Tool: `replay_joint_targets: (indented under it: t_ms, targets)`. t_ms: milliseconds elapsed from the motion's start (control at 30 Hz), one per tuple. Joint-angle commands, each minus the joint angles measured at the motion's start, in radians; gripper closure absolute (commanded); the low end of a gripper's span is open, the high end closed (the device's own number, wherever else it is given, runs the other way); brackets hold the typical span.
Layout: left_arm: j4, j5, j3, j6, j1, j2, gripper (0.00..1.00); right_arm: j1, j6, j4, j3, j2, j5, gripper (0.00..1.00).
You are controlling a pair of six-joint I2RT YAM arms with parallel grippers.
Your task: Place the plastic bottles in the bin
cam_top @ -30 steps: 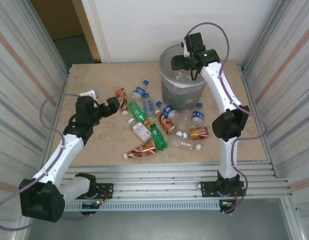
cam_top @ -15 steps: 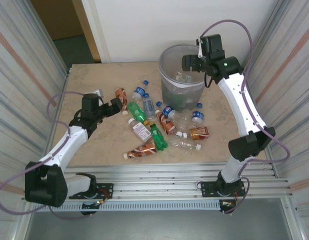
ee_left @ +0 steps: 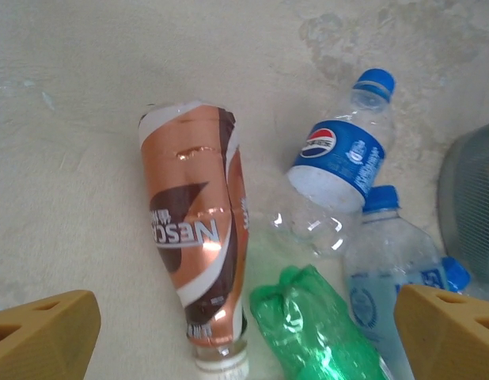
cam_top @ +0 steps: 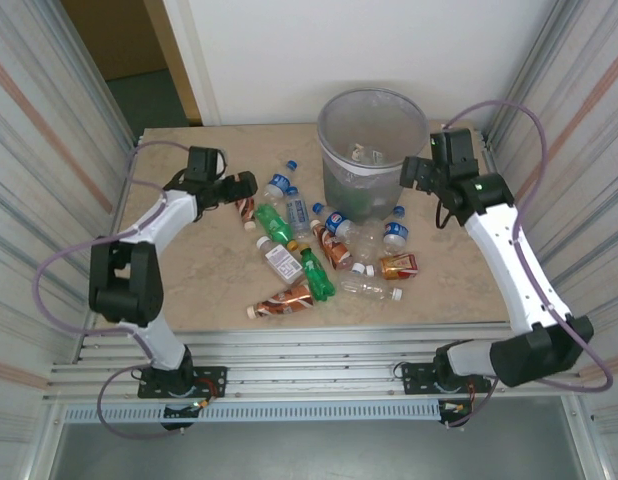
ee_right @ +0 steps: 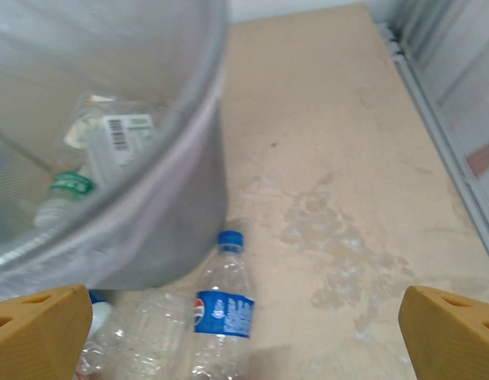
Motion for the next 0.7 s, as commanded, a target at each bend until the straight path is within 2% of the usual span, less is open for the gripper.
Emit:
replay_joint_targets:
  t_ms: [0,300,667]
  targets:
    - [-0.097,-0.004,0.098,0.048,0.018,0.076,0.05,-0.015,0.077,0.019,-0.078,-0.066,0.066,0.02]
    - [-0.166,0.021,0.257,0.067,0.038,0.244,0.09,-0.054,0.165,0.005,-0.260,-0.149,0.090,0.02]
    - [-0.268,-0.002,0.415,0.091,0.042,0.404,0.14,-0.059,0.183,0.000,-0.301,-0.183,0.093,0.02]
